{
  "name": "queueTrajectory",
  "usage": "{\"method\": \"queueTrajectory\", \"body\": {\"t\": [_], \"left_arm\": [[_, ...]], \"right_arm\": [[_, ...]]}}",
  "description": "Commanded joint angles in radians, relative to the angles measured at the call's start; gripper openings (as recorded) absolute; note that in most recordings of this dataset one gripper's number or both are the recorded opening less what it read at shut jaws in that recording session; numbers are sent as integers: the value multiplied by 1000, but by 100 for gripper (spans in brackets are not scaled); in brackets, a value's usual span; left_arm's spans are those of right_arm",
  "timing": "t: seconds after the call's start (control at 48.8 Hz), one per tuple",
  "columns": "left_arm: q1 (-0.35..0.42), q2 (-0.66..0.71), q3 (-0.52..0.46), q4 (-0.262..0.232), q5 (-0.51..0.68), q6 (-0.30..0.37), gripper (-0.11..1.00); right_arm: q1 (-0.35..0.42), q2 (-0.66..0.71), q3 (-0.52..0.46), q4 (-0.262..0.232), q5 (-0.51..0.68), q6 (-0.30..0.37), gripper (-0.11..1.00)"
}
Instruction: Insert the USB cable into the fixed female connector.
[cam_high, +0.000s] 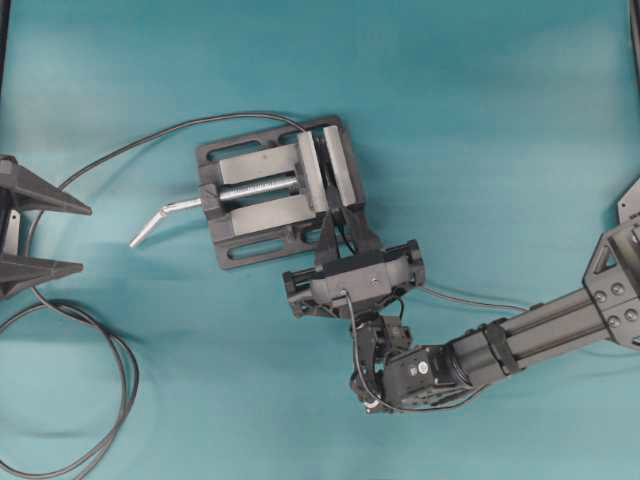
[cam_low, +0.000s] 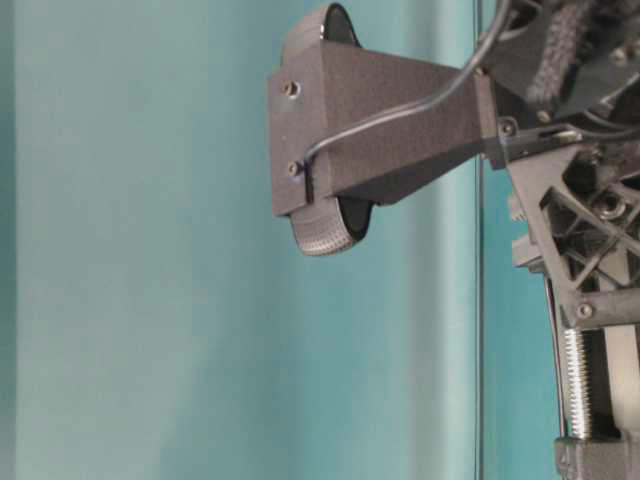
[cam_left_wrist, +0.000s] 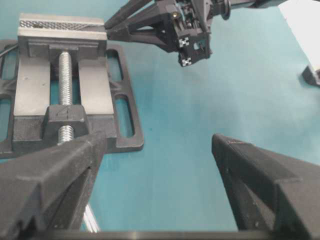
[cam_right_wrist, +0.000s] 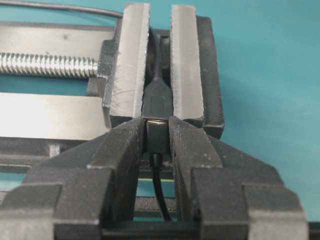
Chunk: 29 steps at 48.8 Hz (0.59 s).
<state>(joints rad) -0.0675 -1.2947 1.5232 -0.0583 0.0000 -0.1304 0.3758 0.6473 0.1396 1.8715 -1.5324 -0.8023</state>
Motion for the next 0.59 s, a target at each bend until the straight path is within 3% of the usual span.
{"method": "queueTrajectory", "body": {"t": [0.0, 0.574], "left_arm": [[-3, 17, -14, 3, -5, -9, 99], [-3, 17, -14, 3, -5, -9, 99]], "right_arm": [[-69, -28, -17, -5, -6, -2, 21], [-43, -28, -17, 5, 3, -2, 21]]}}
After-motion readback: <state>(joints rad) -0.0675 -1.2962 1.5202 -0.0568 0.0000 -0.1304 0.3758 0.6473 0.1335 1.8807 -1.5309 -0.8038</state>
